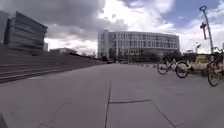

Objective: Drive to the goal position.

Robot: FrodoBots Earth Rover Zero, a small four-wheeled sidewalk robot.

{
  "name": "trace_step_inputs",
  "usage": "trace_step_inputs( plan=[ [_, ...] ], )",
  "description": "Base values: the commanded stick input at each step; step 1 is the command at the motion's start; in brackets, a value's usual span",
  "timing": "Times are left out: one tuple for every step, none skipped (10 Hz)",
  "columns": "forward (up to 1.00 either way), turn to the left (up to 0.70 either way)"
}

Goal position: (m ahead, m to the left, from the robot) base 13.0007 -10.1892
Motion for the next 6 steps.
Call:
trace_step_inputs(
  plan=[
    [0.7, 0.0],
    [0.7, 0.0],
    [0.7, 0.0],
    [0.7, 0.0],
    [0.7, 0.0],
    [0.7, 0.0]
  ],
)
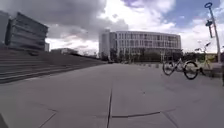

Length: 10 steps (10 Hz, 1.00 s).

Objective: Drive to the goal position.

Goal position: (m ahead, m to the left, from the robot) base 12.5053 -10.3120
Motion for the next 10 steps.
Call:
trace_step_inputs(
  plan=[
    [0.7, 0.0],
    [0.7, 0.0],
    [0.7, 0.0],
    [0.7, 0.0],
    [0.7, 0.0],
    [0.7, 0.0],
    [0.7, 0.0],
    [0.7, 0.0],
    [0.7, 0.0],
    [0.7, 0.0]
  ],
)
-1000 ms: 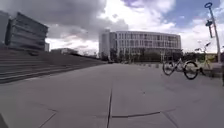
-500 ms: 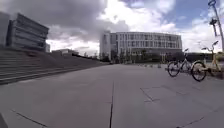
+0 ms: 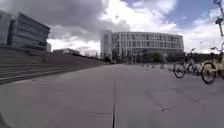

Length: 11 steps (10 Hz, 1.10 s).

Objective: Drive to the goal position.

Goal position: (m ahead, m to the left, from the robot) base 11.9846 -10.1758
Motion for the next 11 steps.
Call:
trace_step_inputs(
  plan=[
    [0.7, 0.0],
    [0.7, 0.0],
    [0.7, 0.0],
    [0.7, 0.0],
    [0.7, 0.0],
    [0.7, 0.0],
    [0.7, 0.0],
    [0.7, 0.0],
    [0.7, 0.0],
    [0.7, 0.0],
    [0.7, 0.0]
  ],
)
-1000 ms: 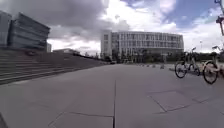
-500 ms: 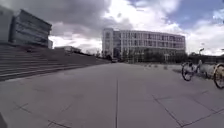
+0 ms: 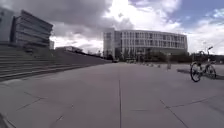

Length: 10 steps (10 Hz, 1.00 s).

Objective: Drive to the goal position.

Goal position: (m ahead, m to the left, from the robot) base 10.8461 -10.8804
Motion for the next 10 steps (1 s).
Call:
trace_step_inputs(
  plan=[
    [0.7, 0.0],
    [0.7, 0.0],
    [0.7, 0.0],
    [0.7, 0.0],
    [0.7, 0.0],
    [0.7, 0.0],
    [0.7, 0.0],
    [0.7, 0.0],
    [0.7, 0.0],
    [0.7, 0.0]
  ],
)
